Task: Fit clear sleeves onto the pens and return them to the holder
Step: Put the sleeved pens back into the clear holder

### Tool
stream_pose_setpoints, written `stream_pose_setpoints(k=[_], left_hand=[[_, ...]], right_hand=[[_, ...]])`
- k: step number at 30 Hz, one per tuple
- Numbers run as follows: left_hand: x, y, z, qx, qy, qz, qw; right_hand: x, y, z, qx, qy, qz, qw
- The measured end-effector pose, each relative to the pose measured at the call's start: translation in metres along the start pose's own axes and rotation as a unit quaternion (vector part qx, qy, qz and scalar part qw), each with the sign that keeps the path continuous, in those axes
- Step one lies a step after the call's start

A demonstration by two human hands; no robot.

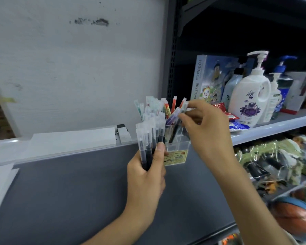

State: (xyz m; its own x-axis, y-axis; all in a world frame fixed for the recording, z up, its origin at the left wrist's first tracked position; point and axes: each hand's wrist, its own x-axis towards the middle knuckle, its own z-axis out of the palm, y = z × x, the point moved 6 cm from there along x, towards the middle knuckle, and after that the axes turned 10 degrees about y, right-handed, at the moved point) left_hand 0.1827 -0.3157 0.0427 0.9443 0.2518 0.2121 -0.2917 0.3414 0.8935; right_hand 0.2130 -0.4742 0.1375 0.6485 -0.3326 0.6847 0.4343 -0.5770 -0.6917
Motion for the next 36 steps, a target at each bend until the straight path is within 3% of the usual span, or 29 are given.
stream_pose_setpoints(k=[9,26,36], left_hand=[[0.003,-0.001,0.001,0.009,0.014,-0.004,1.000],[0.009,-0.004,-0.009,0.019,0.067,-0.014,0.997],[0.006,-0.004,-0.002,-0.018,0.007,-0.014,1.000]], right_hand=[[-0.011,0.013,0.033,-0.099,-0.021,0.002,0.995],[-0.014,0.026,0.026,-0.105,-0.046,0.047,0.992],[-0.013,0.027,0.031,-0.134,-0.048,0.055,0.988]])
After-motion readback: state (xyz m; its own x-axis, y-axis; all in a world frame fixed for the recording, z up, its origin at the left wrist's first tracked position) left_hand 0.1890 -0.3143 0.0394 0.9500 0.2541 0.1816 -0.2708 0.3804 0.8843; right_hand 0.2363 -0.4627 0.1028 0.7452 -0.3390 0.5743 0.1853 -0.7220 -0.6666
